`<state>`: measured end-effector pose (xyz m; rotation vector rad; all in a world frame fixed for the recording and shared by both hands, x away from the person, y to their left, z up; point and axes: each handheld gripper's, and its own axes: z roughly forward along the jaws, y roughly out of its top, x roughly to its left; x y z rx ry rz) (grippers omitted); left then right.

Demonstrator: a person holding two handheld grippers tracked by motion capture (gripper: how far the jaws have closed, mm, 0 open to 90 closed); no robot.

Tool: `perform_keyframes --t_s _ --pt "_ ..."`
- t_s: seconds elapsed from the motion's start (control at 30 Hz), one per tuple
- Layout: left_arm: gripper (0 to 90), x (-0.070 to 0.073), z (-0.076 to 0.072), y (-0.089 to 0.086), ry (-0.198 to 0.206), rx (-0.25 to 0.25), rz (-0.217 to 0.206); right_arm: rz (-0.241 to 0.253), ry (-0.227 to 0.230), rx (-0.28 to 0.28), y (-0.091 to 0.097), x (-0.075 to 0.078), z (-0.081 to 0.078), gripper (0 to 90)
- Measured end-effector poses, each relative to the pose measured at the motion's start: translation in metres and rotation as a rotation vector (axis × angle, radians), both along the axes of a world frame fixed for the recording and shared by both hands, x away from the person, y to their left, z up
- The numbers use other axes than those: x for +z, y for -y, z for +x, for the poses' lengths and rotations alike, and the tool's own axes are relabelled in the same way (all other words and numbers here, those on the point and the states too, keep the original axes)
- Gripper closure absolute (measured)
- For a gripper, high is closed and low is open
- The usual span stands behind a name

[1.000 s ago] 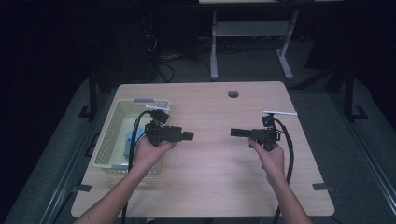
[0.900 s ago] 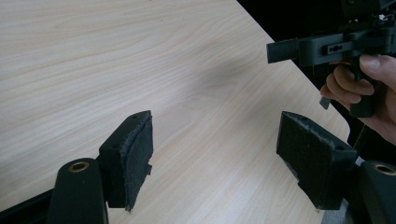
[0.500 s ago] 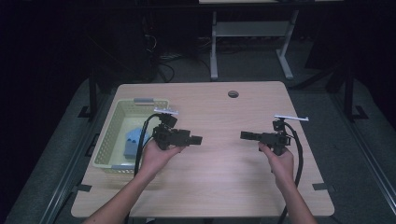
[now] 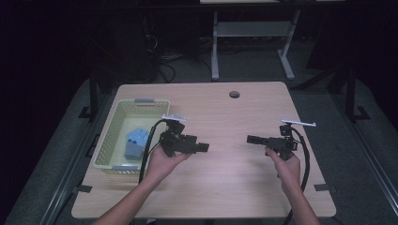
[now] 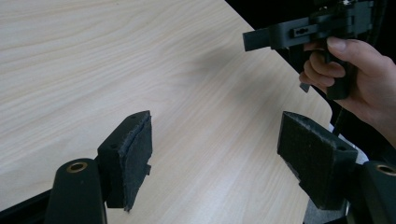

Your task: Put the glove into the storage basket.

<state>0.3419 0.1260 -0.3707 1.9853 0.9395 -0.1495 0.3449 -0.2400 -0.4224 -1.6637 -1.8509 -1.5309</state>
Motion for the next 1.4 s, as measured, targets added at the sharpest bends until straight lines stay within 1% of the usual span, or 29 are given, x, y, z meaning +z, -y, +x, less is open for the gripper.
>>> perform_keyframes --t_s 0.1,0.3,0.37,0.4,0.5,0.53,0.6,0.8,0.9,1.03,1.1,1.23,1.33,1.4 --pt "26.3 -0.002 -0.005 0.003 0.013 -0.008 0.006 -0.002 0.001 -0.005 0.004 -0.003 -0.003 32.2" --pt "26.3 -0.012 -0.011 0.009 0.012 -0.026 0.011 -0.003 -0.008 -0.023 0.015 -0.007 -0.009 31.9" --pt "26.2 -0.017 -0.013 0.012 0.009 -0.039 0.023 -0.003 -0.01 -0.03 0.019 -0.009 -0.01 31.8" --pt "26.2 -0.019 -0.014 0.013 0.011 -0.037 0.019 -0.004 -0.011 -0.031 0.021 -0.009 -0.011 31.8" --pt "26.2 -0.024 -0.017 0.017 0.01 -0.049 0.021 0.0 -0.017 -0.042 0.025 -0.012 -0.013 31.4" --pt "26.2 -0.025 -0.018 0.018 0.012 -0.053 0.021 -0.008 -0.014 -0.045 0.026 -0.013 -0.014 31.3" --pt "26.2 -0.027 -0.02 0.02 0.015 -0.062 0.028 0.001 -0.016 -0.05 0.029 -0.013 -0.016 31.3" --pt "26.1 -0.034 -0.027 0.024 0.021 -0.07 0.028 -0.016 -0.025 -0.053 0.035 -0.02 -0.021 31.2" --pt "26.1 -0.038 -0.029 0.024 0.004 -0.076 0.01 -0.012 -0.025 -0.057 0.039 -0.023 -0.025 31.1" --pt "26.2 -0.044 -0.033 0.026 -0.004 -0.085 0.005 -0.015 -0.029 -0.063 0.044 -0.026 -0.031 31.0" --pt "26.1 -0.046 -0.035 0.027 -0.005 -0.086 0.002 -0.017 -0.027 -0.064 0.047 -0.028 -0.033 30.8" --pt "26.2 -0.05 -0.039 0.027 -0.006 -0.085 -0.019 -0.021 -0.025 -0.062 0.05 -0.031 -0.04 30.8" --pt "26.2 -0.054 -0.043 0.027 0.006 -0.085 -0.019 -0.025 -0.027 -0.058 0.051 -0.033 -0.044 30.5" --pt "26.1 -0.056 -0.047 0.029 0.009 -0.089 -0.016 -0.03 -0.021 -0.054 0.052 -0.034 -0.047 30.3"
